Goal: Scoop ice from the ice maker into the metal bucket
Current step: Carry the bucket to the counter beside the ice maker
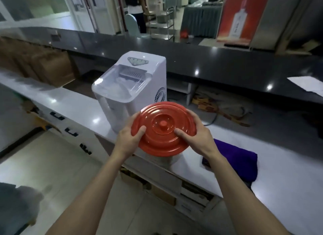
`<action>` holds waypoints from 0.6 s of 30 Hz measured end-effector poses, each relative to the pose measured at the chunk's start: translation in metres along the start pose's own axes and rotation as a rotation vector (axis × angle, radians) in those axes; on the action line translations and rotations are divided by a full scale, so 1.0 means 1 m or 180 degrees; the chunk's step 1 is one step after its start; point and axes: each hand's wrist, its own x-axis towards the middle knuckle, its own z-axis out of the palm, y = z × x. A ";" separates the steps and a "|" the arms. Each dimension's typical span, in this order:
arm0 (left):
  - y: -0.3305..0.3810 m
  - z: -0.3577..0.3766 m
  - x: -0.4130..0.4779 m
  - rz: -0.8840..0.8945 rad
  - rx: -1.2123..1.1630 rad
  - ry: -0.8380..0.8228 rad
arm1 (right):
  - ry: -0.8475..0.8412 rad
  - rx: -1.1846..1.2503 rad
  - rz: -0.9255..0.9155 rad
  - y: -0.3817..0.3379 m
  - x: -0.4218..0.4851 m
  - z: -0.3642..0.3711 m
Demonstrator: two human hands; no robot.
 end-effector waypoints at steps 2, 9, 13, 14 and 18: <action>-0.005 0.005 0.033 0.0028 -0.0027 -0.0215 | 0.0144 -0.0050 0.0111 0.002 0.013 0.000; -0.003 0.034 0.093 0.0182 -0.0162 -0.0615 | 0.0592 -0.0173 0.0373 0.013 0.029 -0.011; 0.000 0.050 0.116 0.0192 -0.0276 -0.0789 | 0.0689 -0.0178 0.0474 0.020 0.042 -0.020; 0.001 0.053 0.121 0.0167 -0.0293 -0.0801 | 0.0695 -0.0180 0.0491 0.022 0.046 -0.023; 0.005 0.065 0.138 0.0242 -0.0178 -0.0807 | 0.0758 -0.0192 0.0540 0.030 0.064 -0.033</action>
